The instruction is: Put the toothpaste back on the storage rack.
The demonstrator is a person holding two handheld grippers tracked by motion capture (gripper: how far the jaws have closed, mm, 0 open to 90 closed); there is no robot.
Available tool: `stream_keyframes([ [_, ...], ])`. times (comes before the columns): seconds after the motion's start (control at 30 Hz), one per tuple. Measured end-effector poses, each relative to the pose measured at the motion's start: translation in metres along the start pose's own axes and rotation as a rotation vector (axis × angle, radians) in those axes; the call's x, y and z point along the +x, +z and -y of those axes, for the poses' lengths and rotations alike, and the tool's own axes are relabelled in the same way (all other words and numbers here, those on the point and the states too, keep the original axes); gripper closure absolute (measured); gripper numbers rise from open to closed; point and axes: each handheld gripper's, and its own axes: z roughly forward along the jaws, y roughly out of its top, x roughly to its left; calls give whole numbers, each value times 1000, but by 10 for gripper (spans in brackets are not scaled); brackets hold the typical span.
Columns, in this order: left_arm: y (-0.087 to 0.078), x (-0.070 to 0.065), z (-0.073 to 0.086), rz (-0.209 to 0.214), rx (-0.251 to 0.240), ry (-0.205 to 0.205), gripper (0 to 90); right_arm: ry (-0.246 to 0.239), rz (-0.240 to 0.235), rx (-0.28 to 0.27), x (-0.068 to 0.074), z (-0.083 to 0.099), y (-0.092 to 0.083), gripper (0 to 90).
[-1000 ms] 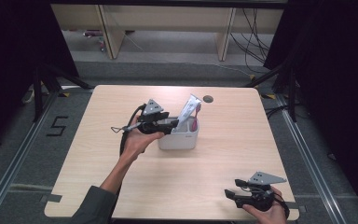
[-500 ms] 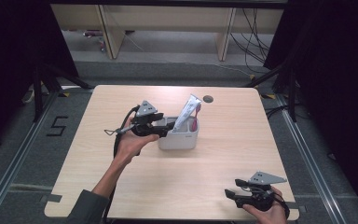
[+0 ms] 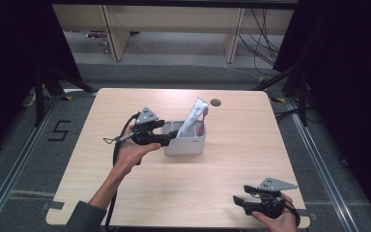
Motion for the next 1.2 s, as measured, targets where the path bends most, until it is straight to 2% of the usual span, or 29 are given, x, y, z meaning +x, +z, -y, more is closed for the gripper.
stream_keyframes([
  [0.17,-7,-2,0,4,-8,-1,292,-15,21,17,-1,-1,-2,370],
  [0.2,-9,-2,1,5,-11,4,285,-8,4,-2,0,0,0,370],
  [0.23,-11,-3,2,7,-14,10,271,-14,20,15,0,-1,-2,370],
  [0.33,-16,-3,5,12,-13,11,234,-5,6,13,0,-1,-2,369],
  [0.53,-30,-4,13,23,-18,6,197,-11,15,10,0,0,-1,370],
  [0.77,-43,-6,21,24,-22,22,188,-6,6,-2,0,0,0,369],
  [0.83,-46,-5,23,24,-23,30,188,-12,21,14,0,0,-2,369],
  [0.9,-50,-6,26,20,-26,29,187,-7,8,0,-1,0,0,369],
  [1.0,-55,-5,31,24,-32,29,187,-17,17,6,-1,0,0,369],
  [1.03,-57,-6,32,15,-28,29,187,-3,8,10,0,0,0,369],
  [1.2,-64,-7,41,20,-20,35,187,5,5,27,1,0,-1,369],
])
